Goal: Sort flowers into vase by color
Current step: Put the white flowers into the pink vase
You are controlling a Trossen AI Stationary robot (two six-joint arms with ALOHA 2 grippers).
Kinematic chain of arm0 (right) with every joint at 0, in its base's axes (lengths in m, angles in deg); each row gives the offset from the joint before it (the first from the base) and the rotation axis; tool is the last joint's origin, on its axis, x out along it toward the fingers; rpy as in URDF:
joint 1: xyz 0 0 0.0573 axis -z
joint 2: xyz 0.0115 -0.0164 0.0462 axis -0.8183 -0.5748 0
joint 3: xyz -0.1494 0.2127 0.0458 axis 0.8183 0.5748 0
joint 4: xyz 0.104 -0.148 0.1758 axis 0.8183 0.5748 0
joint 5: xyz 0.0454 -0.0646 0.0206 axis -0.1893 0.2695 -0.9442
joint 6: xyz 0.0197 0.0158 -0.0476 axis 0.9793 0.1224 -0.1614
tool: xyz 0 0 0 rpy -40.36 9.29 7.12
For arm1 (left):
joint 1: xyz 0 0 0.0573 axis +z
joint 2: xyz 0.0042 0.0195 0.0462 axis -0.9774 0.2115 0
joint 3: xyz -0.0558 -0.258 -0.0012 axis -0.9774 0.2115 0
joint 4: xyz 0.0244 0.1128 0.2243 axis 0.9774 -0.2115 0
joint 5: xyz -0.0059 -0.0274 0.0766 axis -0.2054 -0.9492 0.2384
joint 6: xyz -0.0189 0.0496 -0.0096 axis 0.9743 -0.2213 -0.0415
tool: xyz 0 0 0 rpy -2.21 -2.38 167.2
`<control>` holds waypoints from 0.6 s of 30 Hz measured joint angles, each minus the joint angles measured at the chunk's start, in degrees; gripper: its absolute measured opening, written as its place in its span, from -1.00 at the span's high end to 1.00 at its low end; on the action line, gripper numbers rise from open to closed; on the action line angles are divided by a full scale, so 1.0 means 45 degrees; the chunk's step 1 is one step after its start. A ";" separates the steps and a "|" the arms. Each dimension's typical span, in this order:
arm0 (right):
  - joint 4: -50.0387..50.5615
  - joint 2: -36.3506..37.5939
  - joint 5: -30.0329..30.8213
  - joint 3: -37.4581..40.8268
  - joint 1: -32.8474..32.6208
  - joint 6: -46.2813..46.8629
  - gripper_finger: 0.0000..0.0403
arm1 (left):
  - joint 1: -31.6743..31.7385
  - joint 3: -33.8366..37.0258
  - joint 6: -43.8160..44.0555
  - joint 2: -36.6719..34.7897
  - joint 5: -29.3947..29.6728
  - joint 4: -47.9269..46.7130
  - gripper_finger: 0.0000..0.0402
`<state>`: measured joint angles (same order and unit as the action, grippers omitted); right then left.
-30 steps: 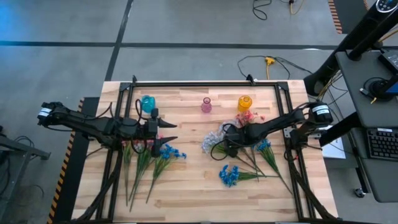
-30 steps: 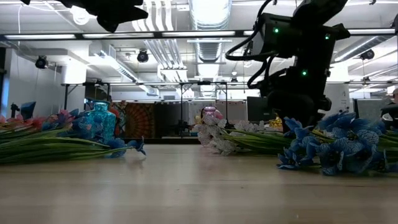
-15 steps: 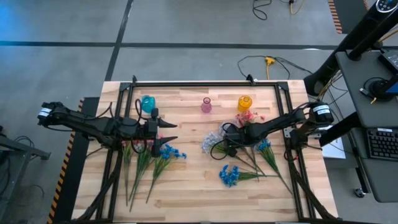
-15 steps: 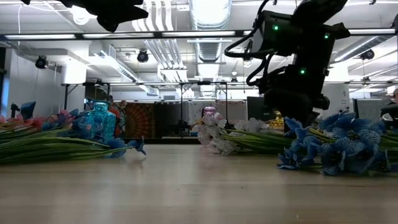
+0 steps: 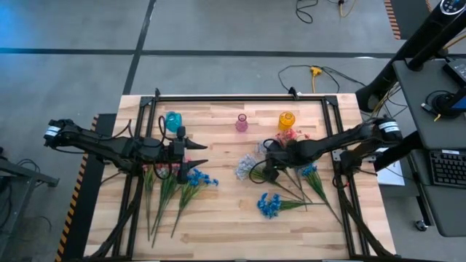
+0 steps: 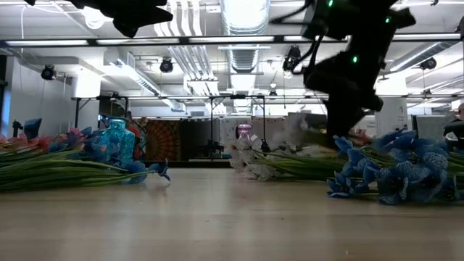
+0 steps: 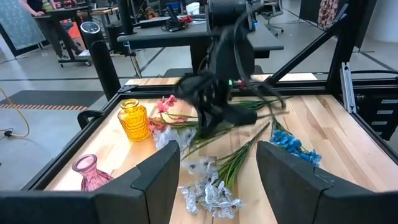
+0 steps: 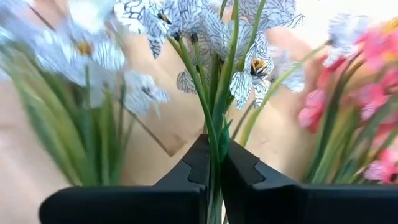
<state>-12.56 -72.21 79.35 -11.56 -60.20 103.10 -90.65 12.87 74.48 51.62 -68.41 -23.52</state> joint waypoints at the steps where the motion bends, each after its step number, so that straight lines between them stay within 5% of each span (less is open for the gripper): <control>1: 0.0010 0.0315 0.0136 0.0000 -0.0019 0.0005 0.93 | 0.0000 0.0000 0.0004 0.0000 0.0000 0.0005 0.02; 12: -0.0281 0.3431 0.3248 0.0414 -0.1318 0.0029 0.93 | 0.0000 0.0000 0.0014 0.0005 -0.0001 0.0054 0.02; 18: -0.2410 0.4367 0.4980 0.1220 -0.2355 -0.0676 0.93 | 0.0000 0.0003 0.0014 0.0005 -0.0001 0.0052 0.02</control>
<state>-23.40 -52.56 101.76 -6.07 -70.79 100.05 -90.65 12.88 74.54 51.64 -68.41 -23.28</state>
